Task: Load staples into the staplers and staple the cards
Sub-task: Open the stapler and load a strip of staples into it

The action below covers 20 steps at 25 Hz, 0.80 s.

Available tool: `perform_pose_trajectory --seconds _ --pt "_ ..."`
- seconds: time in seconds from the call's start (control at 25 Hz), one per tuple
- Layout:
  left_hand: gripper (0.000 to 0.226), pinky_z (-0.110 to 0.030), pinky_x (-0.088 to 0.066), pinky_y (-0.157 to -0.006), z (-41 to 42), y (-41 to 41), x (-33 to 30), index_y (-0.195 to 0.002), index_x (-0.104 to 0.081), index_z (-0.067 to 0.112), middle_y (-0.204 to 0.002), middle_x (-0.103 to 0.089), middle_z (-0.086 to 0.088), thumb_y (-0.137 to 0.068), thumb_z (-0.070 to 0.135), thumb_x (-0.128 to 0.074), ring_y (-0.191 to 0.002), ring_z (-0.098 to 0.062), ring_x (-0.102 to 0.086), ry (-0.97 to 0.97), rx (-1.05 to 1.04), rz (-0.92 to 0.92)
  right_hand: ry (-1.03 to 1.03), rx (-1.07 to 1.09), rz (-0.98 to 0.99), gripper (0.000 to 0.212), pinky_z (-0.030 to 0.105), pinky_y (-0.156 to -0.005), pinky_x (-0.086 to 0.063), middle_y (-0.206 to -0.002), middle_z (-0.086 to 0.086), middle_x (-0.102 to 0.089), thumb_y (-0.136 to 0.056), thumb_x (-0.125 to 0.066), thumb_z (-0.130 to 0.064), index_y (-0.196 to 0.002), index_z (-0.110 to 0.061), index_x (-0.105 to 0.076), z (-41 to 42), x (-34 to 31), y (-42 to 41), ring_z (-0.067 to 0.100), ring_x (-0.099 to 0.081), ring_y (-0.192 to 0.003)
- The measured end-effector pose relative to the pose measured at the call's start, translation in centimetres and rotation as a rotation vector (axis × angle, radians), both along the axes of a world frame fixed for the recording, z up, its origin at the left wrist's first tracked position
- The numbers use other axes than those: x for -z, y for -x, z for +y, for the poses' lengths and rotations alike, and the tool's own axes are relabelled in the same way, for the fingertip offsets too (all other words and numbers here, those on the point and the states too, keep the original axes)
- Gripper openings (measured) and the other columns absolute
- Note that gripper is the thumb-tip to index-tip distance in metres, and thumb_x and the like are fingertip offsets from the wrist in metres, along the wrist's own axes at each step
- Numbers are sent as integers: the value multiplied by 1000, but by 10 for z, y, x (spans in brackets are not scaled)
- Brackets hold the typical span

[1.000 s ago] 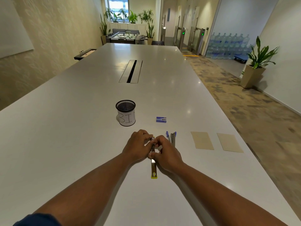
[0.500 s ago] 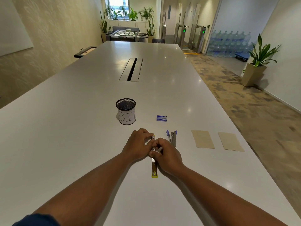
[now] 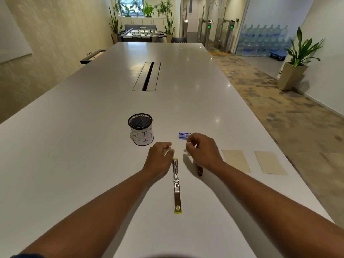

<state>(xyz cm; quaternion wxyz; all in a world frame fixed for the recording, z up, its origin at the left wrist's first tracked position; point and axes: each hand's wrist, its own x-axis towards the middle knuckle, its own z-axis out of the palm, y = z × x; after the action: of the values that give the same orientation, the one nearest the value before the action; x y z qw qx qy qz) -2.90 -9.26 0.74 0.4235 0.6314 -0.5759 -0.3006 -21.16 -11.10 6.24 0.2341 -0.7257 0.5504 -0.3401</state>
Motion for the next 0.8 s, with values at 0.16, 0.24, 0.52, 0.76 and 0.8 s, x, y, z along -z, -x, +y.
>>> perform_pose_trajectory --seconds 0.16,0.24,0.52,0.76,0.8 --pt "40 -14 -44 -87 -34 3 -5 -136 -60 14 -128 -62 -4 -99 29 -62 -111 -8 -58 -28 6 -30 -118 58 18 12 30 -74 -47 -86 -3 -70 -92 -62 -12 -94 -18 -72 -49 -1 17 18 -62 -79" --pt "42 -21 -45 -89 -52 4 -6 -138 -59 15 -126 -62 -6 -99 30 -62 -112 -12 -60 -35 28 -62 -182 59 20 15 33 -83 -50 -93 -1 -69 -94 -63 -13 -104 -15 -74 -68 4 24 20 -64 -89" --pt "53 -39 -50 -96 -93 8 -5 -141 -60 22 -114 -61 -3 -91 36 -72 -103 -14 -59 -24 117 -240 -229 -77 130 44 39 -98 -51 -110 -2 -70 -89 -73 -18 -132 -13 -64 -102 30 26 17 -64 -102" --pt "43 -43 -47 -94 -101 14 -2 -126 -71 32 -115 -70 -2 -86 47 -74 -107 -23 -59 3 103 -393 -187 -100 166 41 48 -97 -50 -115 -6 -72 -88 -76 -29 -128 -23 -68 -109 39 19 11 -61 -99" --pt "39 -44 -48 -93 -101 14 -2 -122 -73 32 -113 -71 -2 -86 47 -74 -106 -23 -60 8 97 -386 -187 -104 159 42 47 -96 -50 -112 -6 -73 -87 -76 -29 -128 -24 -68 -108 40 20 11 -62 -98"
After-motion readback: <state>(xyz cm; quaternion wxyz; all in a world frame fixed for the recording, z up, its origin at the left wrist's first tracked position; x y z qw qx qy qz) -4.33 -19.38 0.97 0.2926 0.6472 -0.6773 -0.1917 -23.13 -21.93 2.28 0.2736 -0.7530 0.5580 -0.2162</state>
